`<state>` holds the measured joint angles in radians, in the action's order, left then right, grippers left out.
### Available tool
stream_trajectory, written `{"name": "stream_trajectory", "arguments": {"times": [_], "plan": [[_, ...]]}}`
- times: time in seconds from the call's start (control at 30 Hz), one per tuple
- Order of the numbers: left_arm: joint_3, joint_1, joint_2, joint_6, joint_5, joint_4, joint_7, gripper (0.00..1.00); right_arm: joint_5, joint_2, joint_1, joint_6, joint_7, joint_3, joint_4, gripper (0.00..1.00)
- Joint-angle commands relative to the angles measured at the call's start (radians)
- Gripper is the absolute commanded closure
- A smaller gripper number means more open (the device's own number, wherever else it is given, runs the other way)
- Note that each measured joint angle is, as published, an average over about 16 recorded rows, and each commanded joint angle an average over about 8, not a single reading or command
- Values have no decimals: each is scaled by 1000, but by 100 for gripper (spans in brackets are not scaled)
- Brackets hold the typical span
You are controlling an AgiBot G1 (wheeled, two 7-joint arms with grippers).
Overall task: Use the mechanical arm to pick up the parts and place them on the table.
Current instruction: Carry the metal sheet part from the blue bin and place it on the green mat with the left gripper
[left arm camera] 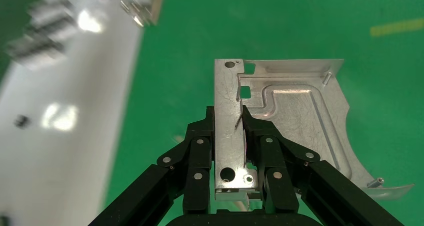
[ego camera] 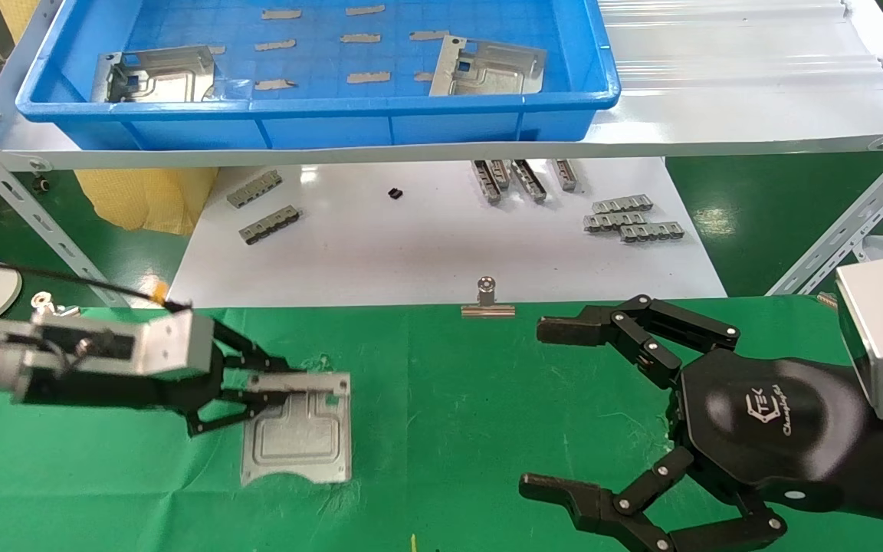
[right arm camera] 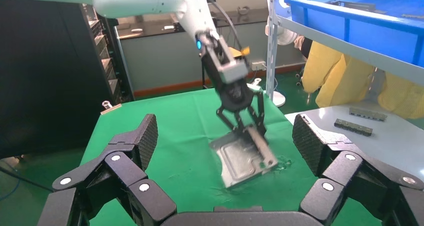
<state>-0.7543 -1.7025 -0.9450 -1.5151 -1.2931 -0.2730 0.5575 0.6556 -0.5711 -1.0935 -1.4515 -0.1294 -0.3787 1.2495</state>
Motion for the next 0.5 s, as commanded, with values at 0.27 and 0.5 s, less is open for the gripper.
{"name": "stream_trajectory", "arguments": {"times": [0.27, 0.5], "plan": [[-30, 8, -44, 52, -50, 98, 124, 0, 0, 0, 0, 0, 0, 0, 0, 0], [-19, -2, -56, -9, -30, 154, 144, 0, 0, 0, 0, 0, 0, 0, 0, 0]]}}
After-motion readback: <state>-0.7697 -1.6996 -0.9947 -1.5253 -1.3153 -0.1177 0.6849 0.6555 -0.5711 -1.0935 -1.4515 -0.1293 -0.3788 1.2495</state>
